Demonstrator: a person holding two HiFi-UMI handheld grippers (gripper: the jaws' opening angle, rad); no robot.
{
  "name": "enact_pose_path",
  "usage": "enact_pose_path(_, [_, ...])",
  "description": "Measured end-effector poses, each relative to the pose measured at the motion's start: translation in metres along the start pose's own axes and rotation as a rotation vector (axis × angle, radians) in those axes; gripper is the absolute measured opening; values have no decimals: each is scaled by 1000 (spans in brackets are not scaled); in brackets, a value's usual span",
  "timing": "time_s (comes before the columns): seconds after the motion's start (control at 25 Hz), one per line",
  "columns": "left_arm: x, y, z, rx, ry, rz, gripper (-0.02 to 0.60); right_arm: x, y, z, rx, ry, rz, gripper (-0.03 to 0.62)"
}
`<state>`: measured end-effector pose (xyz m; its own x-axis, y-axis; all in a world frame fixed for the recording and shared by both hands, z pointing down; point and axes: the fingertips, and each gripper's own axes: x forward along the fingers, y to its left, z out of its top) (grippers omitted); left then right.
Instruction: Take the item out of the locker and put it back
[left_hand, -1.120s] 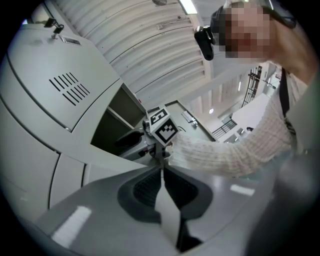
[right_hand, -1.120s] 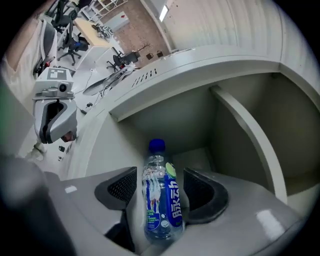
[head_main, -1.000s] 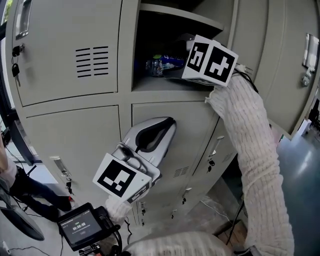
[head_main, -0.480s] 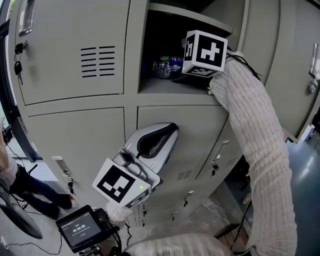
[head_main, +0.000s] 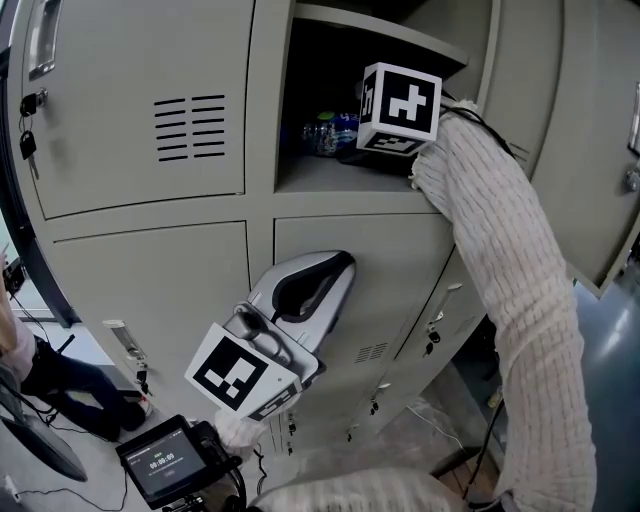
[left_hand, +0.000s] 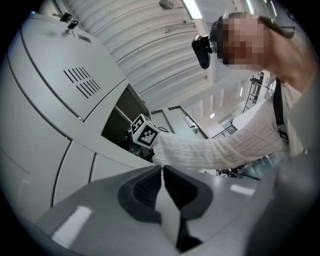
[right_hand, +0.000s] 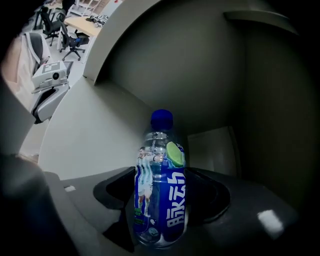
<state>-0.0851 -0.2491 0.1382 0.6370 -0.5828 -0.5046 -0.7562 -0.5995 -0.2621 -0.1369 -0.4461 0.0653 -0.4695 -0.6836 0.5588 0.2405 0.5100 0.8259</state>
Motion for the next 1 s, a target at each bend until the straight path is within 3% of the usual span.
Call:
enact_pose_path(0.48, [-5,-5,-14,-18,55,-4,8,-11,2,4,-22,-24,-117,318])
enact_pose_path(0.76, [-10,-16,-12,-28,74,-16,8,-35,18,1,-132,37,-211,318])
enact_pose_path(1.0, [-15,-26,-10,-50,74,-16,8,-61,33,4,-171,18,-264,318])
